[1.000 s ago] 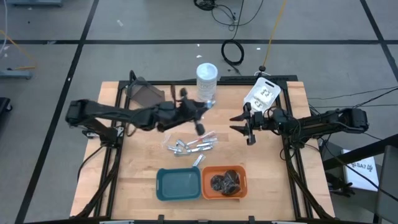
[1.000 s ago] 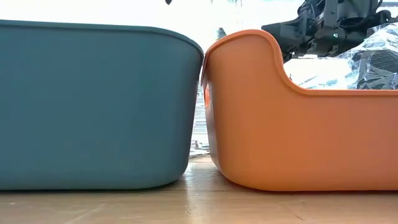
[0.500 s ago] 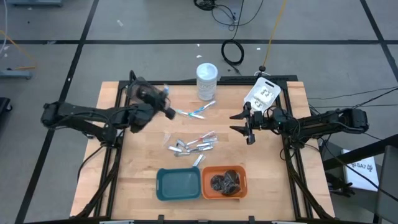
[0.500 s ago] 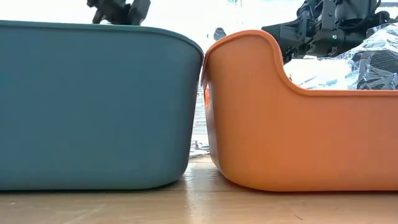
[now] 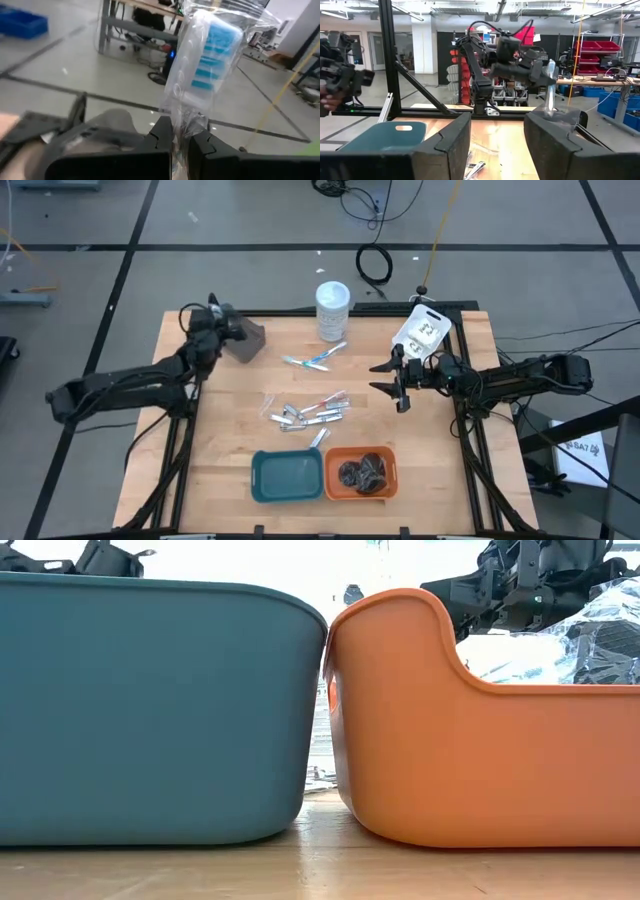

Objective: Pick & Place Travel size toiletries
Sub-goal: Put the blue toothbrush into the black bin

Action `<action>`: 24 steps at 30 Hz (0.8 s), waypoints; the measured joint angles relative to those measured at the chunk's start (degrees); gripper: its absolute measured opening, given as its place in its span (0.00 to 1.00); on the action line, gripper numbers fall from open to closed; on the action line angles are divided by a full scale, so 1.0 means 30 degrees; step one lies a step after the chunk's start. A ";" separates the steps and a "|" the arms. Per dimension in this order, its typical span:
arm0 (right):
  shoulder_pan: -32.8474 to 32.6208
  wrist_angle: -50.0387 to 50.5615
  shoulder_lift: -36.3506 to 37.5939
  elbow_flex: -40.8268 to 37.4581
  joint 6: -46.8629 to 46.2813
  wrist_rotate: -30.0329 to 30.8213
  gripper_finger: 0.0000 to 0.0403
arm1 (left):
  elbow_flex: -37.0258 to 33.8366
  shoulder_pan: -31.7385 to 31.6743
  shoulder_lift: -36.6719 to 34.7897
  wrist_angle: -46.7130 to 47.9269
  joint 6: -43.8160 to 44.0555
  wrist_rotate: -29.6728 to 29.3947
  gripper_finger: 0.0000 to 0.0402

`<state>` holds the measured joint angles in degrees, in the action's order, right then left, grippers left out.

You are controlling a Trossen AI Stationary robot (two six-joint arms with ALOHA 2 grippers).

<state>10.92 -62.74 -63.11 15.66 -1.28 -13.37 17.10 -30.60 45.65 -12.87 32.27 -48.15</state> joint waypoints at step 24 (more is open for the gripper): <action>0.0000 0.0015 0.0000 0.0000 -0.0350 -0.0044 0.43 | -0.0369 -0.1474 0.0152 -0.0295 0.1386 0.3680 0.61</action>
<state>10.92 -62.70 -63.11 15.66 -2.33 -13.50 15.99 -35.03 46.11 -13.76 36.43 -37.11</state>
